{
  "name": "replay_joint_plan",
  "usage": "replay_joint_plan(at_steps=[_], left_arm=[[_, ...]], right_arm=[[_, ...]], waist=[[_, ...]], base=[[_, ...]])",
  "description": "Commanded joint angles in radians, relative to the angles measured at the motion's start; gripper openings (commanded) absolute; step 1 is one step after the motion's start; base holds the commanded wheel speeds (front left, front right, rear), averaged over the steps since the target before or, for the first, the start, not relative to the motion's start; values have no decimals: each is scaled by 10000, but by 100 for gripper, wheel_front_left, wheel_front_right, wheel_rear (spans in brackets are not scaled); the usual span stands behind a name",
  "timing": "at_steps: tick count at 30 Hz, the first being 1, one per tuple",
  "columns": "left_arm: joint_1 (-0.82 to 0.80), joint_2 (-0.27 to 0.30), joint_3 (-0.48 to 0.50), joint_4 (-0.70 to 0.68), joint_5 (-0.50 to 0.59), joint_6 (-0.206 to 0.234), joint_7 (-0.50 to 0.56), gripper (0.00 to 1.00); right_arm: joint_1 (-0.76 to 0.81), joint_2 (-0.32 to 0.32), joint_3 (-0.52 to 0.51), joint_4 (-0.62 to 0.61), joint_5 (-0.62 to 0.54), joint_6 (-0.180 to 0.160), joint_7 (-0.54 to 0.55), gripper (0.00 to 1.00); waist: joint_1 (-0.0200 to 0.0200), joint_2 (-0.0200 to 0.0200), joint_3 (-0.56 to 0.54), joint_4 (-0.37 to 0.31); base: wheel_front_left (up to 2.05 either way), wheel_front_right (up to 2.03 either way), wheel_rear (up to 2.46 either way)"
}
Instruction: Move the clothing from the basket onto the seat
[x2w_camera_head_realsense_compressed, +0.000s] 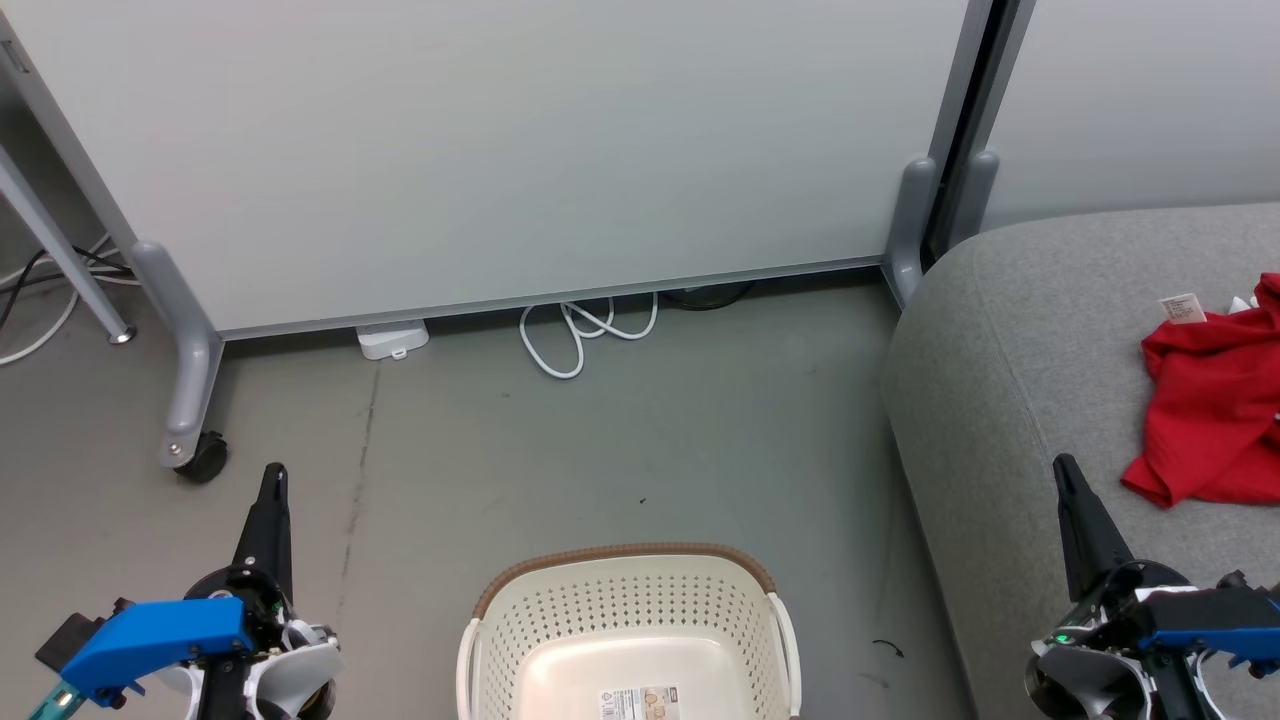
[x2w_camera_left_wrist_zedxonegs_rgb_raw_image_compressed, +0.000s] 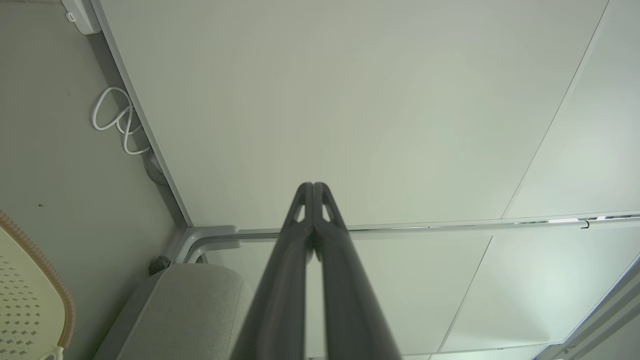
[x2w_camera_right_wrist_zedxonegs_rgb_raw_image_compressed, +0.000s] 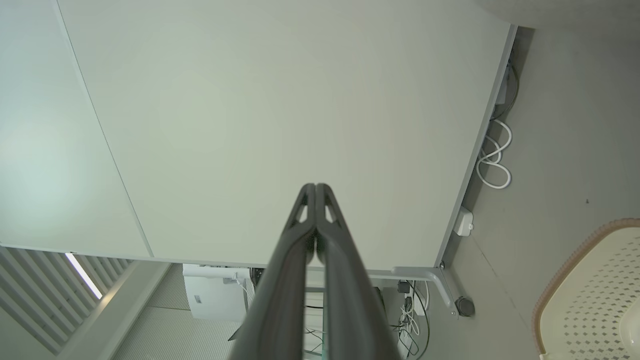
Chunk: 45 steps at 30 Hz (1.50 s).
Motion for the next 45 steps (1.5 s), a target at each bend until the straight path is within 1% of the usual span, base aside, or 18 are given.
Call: replay_joint_plan(at_steps=[1,45], left_arm=[[-94,-11,35,-36,-24,-25,42,0],[-94,-14,37,-36,-21,-25,45,0]], right_arm=[[-102,-62,-14,-29,27,7,31,0],[-101,-62,-12,-30,28,7,30,0]], waist=[[-1,0,0,1],[-1,0,0,1]], base=[[0,0,0],[0,0,0]])
